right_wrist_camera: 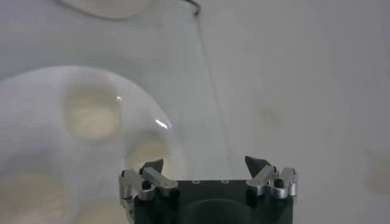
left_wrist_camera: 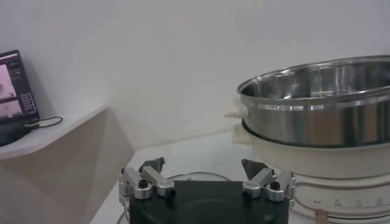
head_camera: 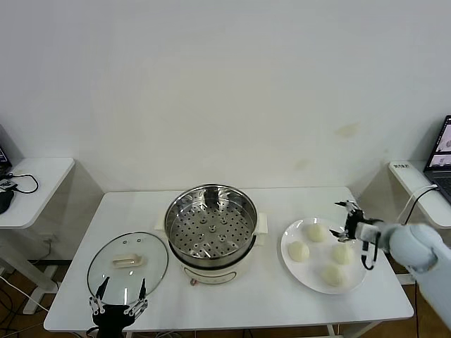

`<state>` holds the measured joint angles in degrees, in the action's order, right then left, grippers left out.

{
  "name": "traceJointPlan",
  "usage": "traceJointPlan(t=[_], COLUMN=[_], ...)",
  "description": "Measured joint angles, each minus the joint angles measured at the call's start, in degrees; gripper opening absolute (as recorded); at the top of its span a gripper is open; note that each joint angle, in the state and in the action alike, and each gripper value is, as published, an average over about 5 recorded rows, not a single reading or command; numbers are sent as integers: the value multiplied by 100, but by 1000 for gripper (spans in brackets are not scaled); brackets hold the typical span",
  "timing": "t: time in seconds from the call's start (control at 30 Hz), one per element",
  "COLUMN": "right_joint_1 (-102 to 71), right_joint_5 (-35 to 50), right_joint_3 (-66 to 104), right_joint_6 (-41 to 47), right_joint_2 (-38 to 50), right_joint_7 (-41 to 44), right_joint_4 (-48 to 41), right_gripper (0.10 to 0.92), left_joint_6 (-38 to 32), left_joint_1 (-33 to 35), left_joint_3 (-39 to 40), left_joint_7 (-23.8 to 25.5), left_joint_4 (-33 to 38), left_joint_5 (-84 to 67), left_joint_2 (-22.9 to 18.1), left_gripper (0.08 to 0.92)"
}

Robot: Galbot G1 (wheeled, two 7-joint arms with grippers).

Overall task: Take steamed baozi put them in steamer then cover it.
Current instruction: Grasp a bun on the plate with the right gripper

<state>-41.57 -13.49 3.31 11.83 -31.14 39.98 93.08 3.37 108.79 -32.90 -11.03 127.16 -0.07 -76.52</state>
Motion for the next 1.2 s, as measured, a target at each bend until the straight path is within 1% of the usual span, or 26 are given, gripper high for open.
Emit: traceJointPlan(t=[0.23, 0.47, 0.87, 1.2], right_joint_1=[1823, 2777, 3295, 3387], right_joint_5=[210, 236, 96, -56], right_joint_3=[-1865, -2963, -3655, -3808], right_joint_6=[-36, -134, -178, -162], right_joint_2=[116, -149, -966, -1406], right_joint_7=[882, 1356, 1613, 1664], right_joint_4=[-759, -1492, -2565, -3129], right_gripper=[823, 823, 823, 822], left_joint_6=[31, 51, 57, 56], left_joint_1=[-88, -133, -112, -110], left_joint_3=[-5, -59, -173, -222], left_joint_7=[39, 60, 68, 62], left_joint_4=[-28, -30, -10, -5], left_joint_5=[10, 10, 8, 3], left_joint_2=[16, 27, 33, 36], left_gripper=[823, 823, 823, 823])
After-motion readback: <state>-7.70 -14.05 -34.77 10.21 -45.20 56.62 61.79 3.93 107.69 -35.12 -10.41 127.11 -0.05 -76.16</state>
